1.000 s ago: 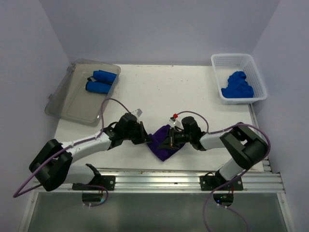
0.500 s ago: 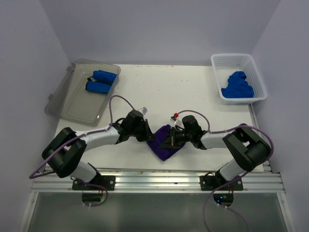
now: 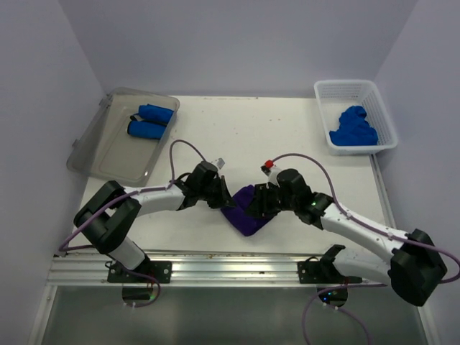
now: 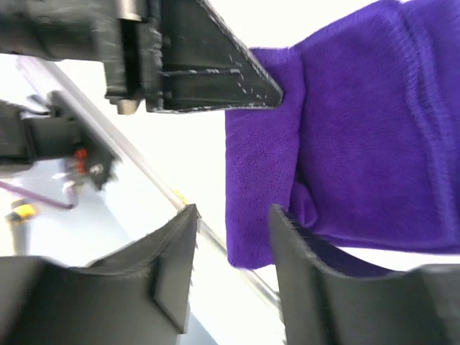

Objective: Roll the towels
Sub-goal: Roll the towel

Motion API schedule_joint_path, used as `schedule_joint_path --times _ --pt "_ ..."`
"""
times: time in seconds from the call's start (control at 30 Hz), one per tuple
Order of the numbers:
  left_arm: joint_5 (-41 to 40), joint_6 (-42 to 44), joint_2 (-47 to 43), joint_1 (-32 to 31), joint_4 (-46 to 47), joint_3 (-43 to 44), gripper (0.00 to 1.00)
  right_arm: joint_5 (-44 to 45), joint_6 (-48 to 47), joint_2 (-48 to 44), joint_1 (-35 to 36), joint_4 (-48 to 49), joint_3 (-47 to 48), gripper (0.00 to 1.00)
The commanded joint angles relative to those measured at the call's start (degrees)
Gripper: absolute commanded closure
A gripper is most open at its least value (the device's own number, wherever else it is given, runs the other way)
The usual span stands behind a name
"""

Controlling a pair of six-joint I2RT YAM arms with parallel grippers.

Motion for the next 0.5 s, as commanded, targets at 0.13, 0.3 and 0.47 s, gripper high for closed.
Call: schedule_joint_path --times 0.13,0.3,0.47 --pt "-1.11 2.92 0.84 -0.12 -2.22 0.27 1.0 27.32 -8.99 -5.87 13.5 -16.07 9.44 0.71" --pt "-0.85 3.09 1.11 -0.12 -2.22 0.63 1.0 34.27 -12.51 2.91 22.21 -17.84 14.2 0.71" --pt "-0.85 3.18 1.28 -0.12 -2.48 0.71 1.0 38.14 -12.0 8.55 23.36 -15.47 12.54 0.75"
